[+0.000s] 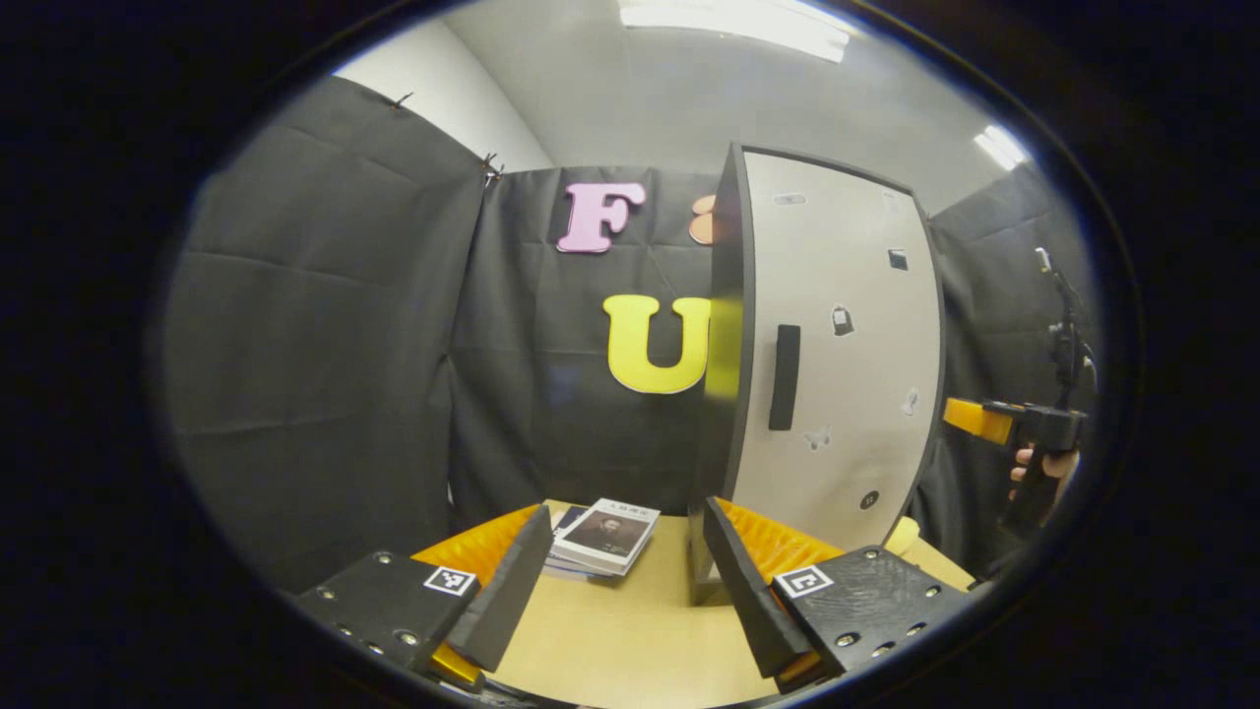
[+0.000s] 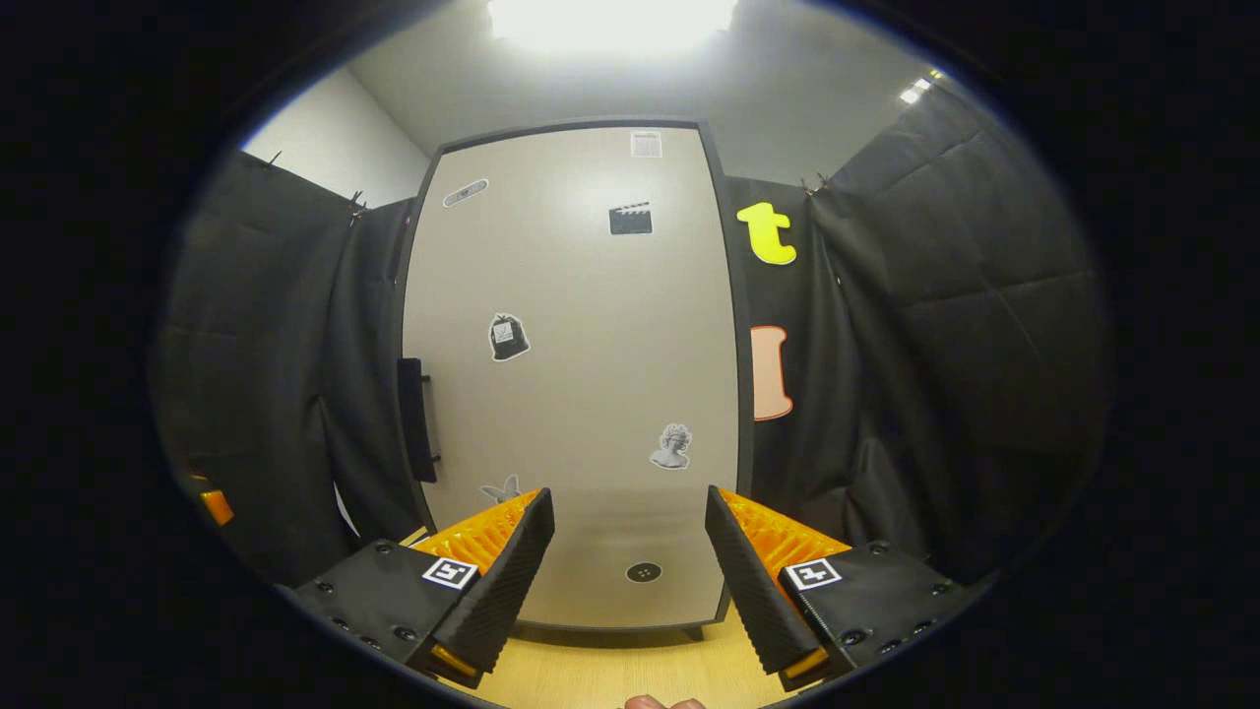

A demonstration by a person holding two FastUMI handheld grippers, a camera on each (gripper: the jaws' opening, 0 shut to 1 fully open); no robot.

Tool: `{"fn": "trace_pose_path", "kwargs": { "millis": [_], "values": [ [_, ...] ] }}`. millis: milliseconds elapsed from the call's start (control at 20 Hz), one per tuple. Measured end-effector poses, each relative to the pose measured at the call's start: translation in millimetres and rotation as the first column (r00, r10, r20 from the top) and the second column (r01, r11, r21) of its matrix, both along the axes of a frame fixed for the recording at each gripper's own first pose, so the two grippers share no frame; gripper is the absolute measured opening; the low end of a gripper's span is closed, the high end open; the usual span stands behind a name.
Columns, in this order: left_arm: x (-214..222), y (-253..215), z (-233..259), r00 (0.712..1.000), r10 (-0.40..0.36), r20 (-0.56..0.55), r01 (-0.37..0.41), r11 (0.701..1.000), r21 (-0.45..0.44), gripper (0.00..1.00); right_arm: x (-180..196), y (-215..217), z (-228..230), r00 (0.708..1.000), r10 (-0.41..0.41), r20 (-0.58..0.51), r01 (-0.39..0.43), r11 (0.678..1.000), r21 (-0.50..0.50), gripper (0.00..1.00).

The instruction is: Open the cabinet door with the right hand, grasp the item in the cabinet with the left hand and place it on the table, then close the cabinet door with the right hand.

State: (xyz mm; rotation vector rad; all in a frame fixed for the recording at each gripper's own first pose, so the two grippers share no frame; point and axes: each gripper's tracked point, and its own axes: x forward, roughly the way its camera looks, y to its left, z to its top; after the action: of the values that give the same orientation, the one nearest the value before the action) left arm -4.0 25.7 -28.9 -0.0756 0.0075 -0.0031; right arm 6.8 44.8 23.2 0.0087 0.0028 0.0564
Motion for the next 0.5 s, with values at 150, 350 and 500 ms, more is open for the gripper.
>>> {"fn": "trace_pose_path", "kwargs": {
  "millis": [150, 350, 500],
  "values": [
    [2, 4, -13, 1.0, 0.002, -0.021, -0.002, 1.0, -0.009, 0.91, 4, 14, 8, 1.0, 0.016, -0.025, -0.016, 1.0, 0.016, 0.98],
    [5, 4, -28, 0.999, -0.007, -0.051, 0.005, 0.999, -0.052, 0.92, 23, 47, 34, 0.997, 0.082, -0.015, -0.08, 0.992, 0.096, 0.98],
    [5, 11, -39, 0.997, 0.0, -0.073, -0.004, 0.999, -0.052, 0.94, 38, 72, 53, 0.994, 0.11, 0.006, -0.11, 0.989, 0.1, 0.98]
  ]
}}
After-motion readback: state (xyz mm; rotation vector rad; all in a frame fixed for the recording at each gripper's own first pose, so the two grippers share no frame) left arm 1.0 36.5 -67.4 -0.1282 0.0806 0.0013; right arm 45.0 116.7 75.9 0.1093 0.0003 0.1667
